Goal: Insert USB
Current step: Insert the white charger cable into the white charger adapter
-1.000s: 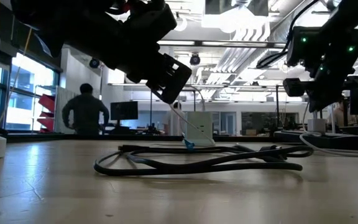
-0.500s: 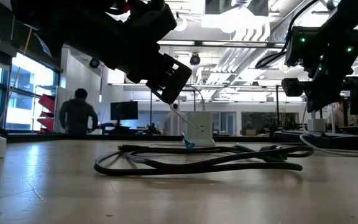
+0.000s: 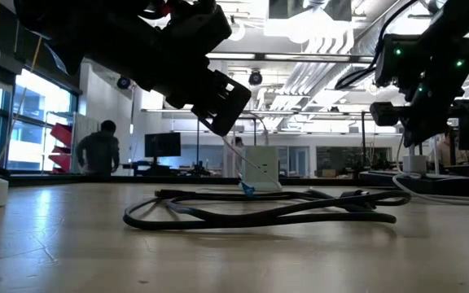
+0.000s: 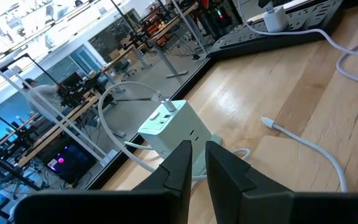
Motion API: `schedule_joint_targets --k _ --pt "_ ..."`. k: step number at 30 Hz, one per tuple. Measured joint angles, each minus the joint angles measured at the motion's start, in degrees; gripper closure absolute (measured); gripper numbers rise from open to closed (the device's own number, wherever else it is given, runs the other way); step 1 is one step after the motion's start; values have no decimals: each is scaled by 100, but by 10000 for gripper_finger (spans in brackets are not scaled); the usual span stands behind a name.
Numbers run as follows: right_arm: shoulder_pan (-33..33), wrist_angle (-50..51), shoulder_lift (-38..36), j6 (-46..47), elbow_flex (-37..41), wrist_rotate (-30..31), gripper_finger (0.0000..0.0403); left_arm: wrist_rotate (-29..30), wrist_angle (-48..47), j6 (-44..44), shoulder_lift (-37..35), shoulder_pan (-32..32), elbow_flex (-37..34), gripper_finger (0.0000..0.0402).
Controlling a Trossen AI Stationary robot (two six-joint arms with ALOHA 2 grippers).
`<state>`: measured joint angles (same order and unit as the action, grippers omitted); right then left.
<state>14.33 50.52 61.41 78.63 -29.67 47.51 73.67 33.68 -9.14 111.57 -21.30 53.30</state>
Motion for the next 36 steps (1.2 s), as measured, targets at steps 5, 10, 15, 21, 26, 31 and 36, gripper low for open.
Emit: schedule_joint_targets --k 5,10,15,21,26,31,36 --pt "0 0 0 0 0 -23 403 0 1 2 0 0 0 377" --pt "0 -36 1 -32 0 -47 403 0 1 2 0 -1 0 377" --pt "-2 -46 0 -109 0 -102 403 0 0 1 0 -1 0 377" --pt "-2 42 2 -152 2 -146 403 0 -1 2 0 -2 0 377" --pt "-7 110 2 -155 2 -259 403 0 0 2 0 -2 0 377" --pt "-7 124 2 -155 2 -261 403 0 0 2 0 -2 2 377" --pt "-4 138 4 -173 7 -251 403 -2 -1 4 0 -2 2 377"
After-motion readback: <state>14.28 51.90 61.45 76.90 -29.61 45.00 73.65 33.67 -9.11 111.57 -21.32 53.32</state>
